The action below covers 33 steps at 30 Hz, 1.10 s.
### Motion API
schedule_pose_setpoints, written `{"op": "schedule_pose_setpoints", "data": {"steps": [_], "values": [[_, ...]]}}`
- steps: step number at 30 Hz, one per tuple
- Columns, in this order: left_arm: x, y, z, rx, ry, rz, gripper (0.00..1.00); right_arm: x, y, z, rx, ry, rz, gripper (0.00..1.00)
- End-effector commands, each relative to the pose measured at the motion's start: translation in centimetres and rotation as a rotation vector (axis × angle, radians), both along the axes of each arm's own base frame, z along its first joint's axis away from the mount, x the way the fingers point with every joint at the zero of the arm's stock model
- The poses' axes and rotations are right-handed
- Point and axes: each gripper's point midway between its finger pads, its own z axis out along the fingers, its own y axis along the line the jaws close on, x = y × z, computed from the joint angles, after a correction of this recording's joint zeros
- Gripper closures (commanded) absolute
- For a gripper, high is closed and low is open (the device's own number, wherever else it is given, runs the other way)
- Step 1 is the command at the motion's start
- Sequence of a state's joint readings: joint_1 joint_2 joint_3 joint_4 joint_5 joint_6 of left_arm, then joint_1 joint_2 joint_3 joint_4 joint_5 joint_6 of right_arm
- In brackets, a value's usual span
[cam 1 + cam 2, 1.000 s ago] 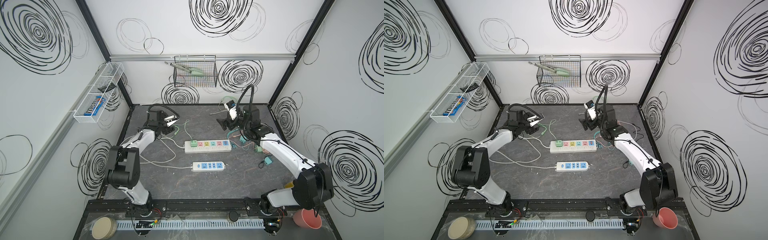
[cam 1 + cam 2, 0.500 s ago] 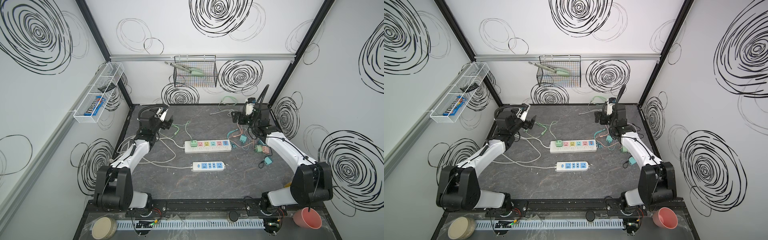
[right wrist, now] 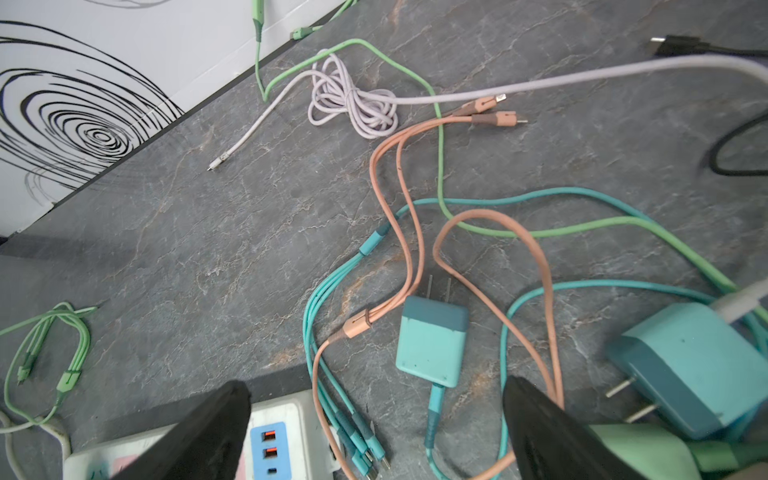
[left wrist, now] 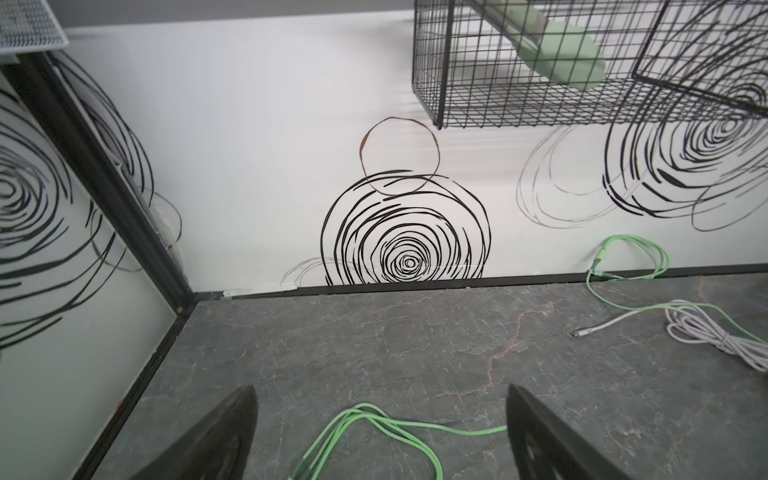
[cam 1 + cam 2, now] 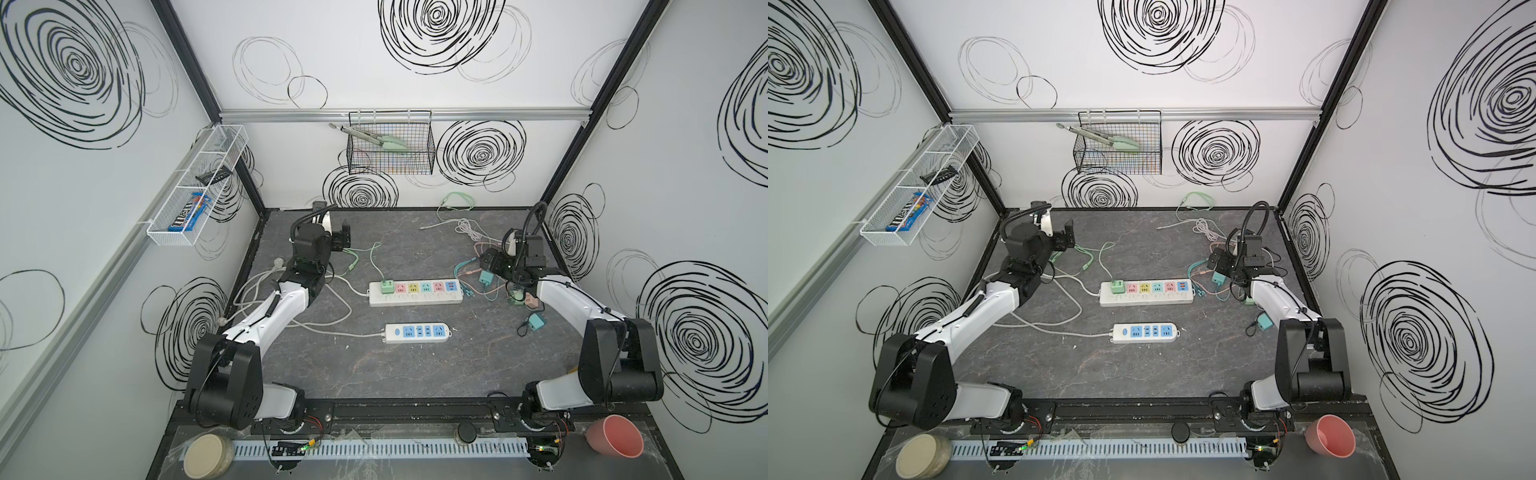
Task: Insert the plug
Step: 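Grasp a teal charger from the cable pile with the right gripper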
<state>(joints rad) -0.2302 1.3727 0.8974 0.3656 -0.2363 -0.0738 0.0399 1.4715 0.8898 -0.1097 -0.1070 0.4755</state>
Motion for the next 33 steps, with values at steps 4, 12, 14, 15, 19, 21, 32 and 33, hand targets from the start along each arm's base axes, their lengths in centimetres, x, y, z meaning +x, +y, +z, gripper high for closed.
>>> {"op": "schedule_pose_setpoints", "data": {"steps": [4, 12, 14, 15, 19, 21, 32, 33], "values": [[-2.5, 1.6, 0.1, -0.107, 0.010, 0.210, 0.04, 0.4, -1.0, -3.2, 0.075, 0.122, -0.079, 0.01], [-3.9, 3.4, -0.5, -0.201, 0.054, 0.339, 0.04, 0.2, -1.0, -7.1, 0.032, 0.263, -0.054, 0.08], [-4.4, 3.7, -0.7, -0.172, 0.047, 0.372, 0.04, 0.2, -1.0, -7.9, -0.012, 0.303, -0.048, 0.10], [-4.5, 3.8, -0.7, -0.165, 0.042, 0.376, 0.04, 0.2, -1.1, -8.1, -0.037, 0.314, -0.050, 0.10], [-4.5, 3.2, -1.0, -0.160, 0.044, 0.336, 0.04, 0.3, -0.9, -8.7, -0.109, 0.339, -0.038, 0.14], [-4.2, 2.8, -1.1, -0.147, 0.055, 0.315, 0.04, 0.2, -0.7, -8.9, -0.125, 0.351, -0.031, 0.16], [-3.7, 1.6, -1.7, -0.113, 0.092, 0.246, 0.04, 0.2, 0.2, -9.7, -0.186, 0.358, 0.000, 0.39], [-3.7, 1.5, -1.6, -0.107, 0.093, 0.241, 0.04, 0.2, 0.2, -9.8, -0.185, 0.358, -0.001, 0.39]]}}
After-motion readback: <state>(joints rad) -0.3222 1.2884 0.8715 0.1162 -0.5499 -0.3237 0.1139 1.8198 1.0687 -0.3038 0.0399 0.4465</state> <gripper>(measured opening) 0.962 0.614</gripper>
